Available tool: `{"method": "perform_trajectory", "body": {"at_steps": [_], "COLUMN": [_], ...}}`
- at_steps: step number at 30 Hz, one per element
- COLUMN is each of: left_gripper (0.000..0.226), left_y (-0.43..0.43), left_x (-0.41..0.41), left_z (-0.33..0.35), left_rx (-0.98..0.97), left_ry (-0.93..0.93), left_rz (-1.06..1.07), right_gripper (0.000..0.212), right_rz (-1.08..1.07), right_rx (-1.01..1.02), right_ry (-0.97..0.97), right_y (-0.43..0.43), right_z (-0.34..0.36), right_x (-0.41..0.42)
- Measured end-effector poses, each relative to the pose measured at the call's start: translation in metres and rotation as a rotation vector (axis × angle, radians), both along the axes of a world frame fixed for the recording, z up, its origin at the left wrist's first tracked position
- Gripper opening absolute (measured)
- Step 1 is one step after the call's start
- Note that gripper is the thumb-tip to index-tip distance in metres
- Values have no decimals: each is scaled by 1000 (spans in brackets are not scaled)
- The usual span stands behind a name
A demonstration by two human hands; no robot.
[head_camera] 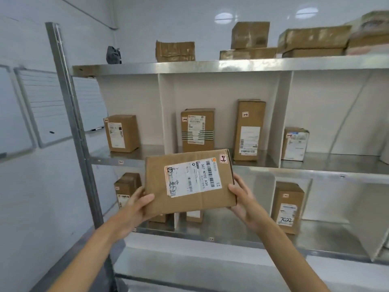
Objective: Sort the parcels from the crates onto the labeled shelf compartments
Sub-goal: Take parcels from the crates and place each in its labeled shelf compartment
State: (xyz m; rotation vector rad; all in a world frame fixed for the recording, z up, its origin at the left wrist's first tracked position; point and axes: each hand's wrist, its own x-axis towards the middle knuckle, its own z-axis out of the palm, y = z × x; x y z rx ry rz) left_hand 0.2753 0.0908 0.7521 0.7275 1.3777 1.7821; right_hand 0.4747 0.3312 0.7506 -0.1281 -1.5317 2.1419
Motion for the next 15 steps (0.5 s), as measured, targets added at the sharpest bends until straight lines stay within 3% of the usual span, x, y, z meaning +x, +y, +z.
{"method": "perform_trajectory", "body": {"at_steps": [1,5,8,11,15], "left_gripper": [70,84,63,83,88], "left_y": [8,40,61,77,89], "left_x": [4,25,41,59,81], "left_z": [-2,-9,-16,-22,-33], "left_rx": [-28,-13,82,136,165], "left_ry": [12,45,29,4,0], "left_rz": [2,20,47,-18,-101], "right_gripper": [64,60,69,64,61], "right_rz": [-14,-210,-254,-193,-278], "right_rx": [9,19,-5,22,10], "right_ry": [-3,16,2,-21,56], "right_y": [3,11,12,5,8], "right_z": [2,12,9,-4,-11], "right_x": [5,17,27,35,48]}}
